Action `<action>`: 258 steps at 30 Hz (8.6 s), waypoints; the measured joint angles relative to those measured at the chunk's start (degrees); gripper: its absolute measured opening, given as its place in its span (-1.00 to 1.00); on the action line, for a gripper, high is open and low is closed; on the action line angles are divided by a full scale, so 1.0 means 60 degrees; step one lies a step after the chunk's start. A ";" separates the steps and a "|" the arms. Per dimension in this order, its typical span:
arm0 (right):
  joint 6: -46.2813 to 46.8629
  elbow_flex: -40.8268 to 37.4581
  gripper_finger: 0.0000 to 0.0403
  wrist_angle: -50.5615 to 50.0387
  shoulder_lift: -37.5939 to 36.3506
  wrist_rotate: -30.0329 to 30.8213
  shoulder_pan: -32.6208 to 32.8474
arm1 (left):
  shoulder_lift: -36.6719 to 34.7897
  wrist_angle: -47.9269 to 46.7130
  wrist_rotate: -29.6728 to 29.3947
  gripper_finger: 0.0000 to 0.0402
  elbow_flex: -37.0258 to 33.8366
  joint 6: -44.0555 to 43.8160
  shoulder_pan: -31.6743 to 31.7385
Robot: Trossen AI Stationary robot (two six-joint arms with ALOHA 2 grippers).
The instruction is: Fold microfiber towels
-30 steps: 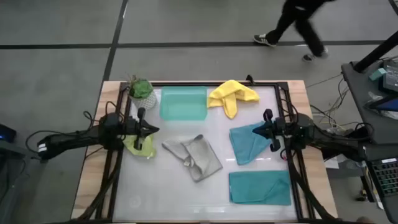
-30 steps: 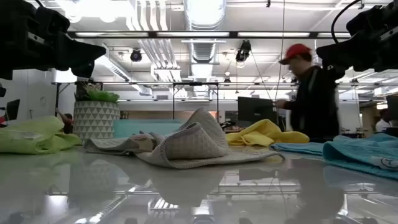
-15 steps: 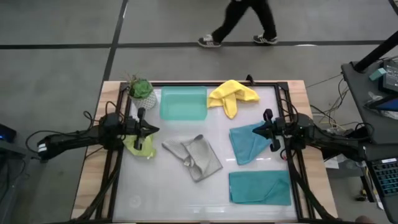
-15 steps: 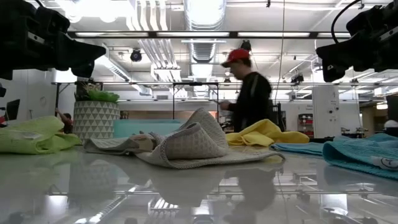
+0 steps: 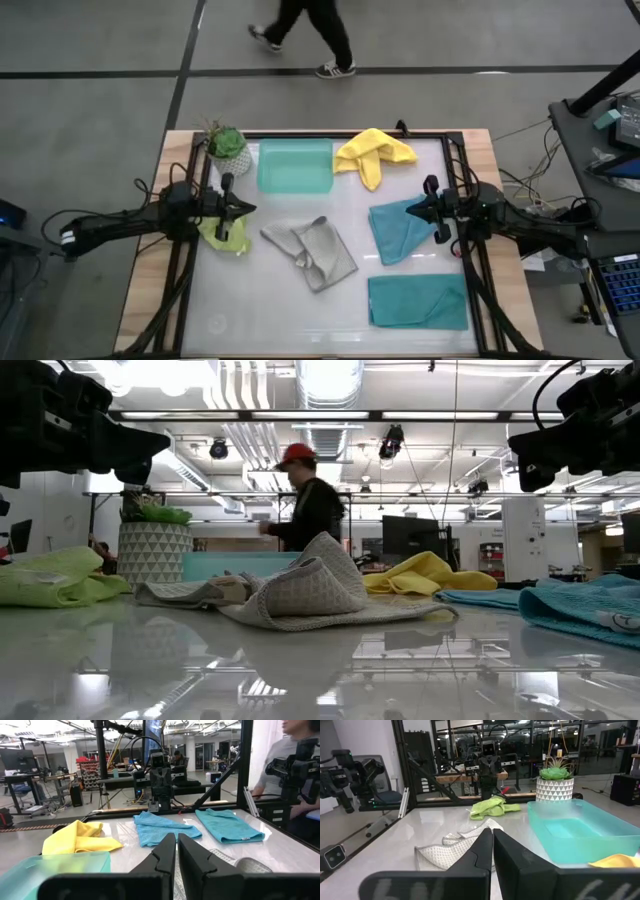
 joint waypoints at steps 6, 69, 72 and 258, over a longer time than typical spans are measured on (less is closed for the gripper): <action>-0.0004 0.0000 -0.96 0.0000 0.0000 0.0001 0.0000 | 0.0001 0.0000 0.0000 -0.97 0.0000 0.0001 0.0000; 0.0003 0.0000 -0.96 0.0003 0.0000 0.0000 0.0000 | 0.0001 0.0000 0.0000 -0.97 0.0000 0.0001 -0.0001; 0.0000 0.0000 -0.96 0.0000 0.0000 -0.0001 0.0000 | 0.0000 0.0000 0.0000 -0.97 0.0000 0.0000 -0.0004; -0.2823 1.0271 -0.96 -0.2977 1.3231 0.3740 0.2590 | 0.8862 0.3992 -0.3347 0.31 0.3814 -0.3493 -0.2174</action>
